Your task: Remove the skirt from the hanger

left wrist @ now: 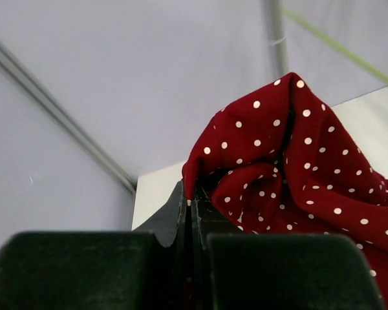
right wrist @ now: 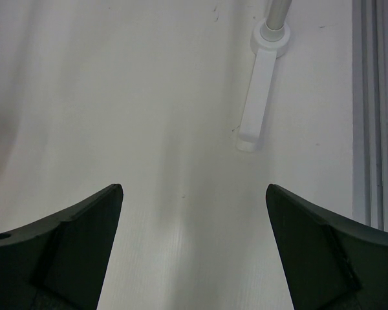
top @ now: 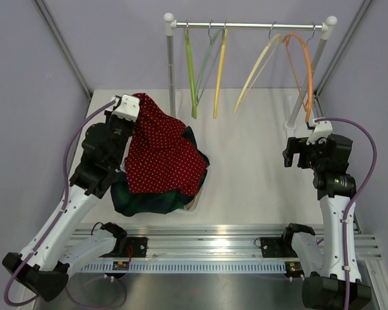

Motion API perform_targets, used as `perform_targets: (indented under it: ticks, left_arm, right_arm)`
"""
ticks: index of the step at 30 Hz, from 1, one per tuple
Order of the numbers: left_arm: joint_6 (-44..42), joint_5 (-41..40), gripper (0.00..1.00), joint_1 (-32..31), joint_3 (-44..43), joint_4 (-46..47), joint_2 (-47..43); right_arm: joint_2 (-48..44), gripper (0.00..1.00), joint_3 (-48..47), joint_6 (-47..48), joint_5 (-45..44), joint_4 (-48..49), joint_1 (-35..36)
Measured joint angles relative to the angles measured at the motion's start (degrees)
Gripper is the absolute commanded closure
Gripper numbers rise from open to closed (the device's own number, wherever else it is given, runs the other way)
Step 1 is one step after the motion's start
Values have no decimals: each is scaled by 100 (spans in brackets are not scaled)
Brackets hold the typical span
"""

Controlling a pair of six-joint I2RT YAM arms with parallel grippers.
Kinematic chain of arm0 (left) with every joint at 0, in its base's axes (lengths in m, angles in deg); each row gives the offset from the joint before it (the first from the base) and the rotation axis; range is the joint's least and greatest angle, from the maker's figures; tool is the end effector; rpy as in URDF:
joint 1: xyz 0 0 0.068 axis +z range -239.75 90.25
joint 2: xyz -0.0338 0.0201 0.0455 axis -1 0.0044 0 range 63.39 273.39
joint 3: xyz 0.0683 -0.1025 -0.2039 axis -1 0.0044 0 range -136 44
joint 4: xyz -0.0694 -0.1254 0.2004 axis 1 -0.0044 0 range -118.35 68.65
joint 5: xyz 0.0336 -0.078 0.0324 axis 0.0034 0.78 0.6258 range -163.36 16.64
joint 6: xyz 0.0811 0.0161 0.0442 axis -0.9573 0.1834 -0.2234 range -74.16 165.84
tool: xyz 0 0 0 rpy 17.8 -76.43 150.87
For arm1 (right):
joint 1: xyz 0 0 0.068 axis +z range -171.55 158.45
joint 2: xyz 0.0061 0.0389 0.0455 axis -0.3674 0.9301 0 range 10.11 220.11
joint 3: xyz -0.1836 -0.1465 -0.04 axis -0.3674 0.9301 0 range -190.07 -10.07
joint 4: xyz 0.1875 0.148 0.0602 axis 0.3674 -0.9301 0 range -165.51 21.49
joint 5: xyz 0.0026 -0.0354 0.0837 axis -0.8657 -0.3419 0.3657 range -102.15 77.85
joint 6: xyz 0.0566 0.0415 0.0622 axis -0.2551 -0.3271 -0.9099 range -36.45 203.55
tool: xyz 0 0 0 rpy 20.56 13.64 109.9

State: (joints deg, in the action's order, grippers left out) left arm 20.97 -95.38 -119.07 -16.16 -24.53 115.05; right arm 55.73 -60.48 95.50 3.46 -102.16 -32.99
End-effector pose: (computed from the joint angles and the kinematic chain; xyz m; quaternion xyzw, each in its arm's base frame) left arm 0.2315 -0.0936 0.3997 0.1754 0.6529 0.1004 0.7300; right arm 0.2198 -0.0212 0.2805 -0.0729 0.8527 0.0124 0.5171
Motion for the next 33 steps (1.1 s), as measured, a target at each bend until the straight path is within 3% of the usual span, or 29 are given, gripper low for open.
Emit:
perform_targets:
  ticks: [3, 8, 14, 20, 25, 28, 30, 31, 33]
  left_arm:
    - [352, 348, 100, 376, 328, 0, -24]
    - [1047, 1320, 100, 393, 732, -219, -37]
    - [2636, 2614, 100, 391, 1611, -796, 81]
    - [4157, 2966, 97, 396, 2120, -940, 649]
    - [4872, 3128, 91, 417, 2118, -568, 1604]
    - [5066, 3075, 73, 415, 2070, -608, 1578]
    - [5099, 2931, 68, 409, 2024, -831, 1290]
    - [5080, 2826, 54, 402, 1976, -1019, 1084]
    - [4968, 2658, 40, 385, 1871, -1366, 610]
  right_arm:
    - [0, 1, 0, 0, -7, 0, -2]
    - [-9, 0, 0, 0, -15, 0, -4]
    - [-44, 1, 9, 2, -15, 2, -4]
    - [-52, 0, 9, 2, -11, 0, -4]
    - [-131, 1, 11, 2, -9, 0, -4]
    - [-192, 1, 11, 2, -7, 0, -9]
    - [-219, 0, 11, 2, -4, 0, -9]
    - [-227, 0, 11, 2, -2, 0, -9]
    - [-236, 0, 11, 4, 2, 0, -9]
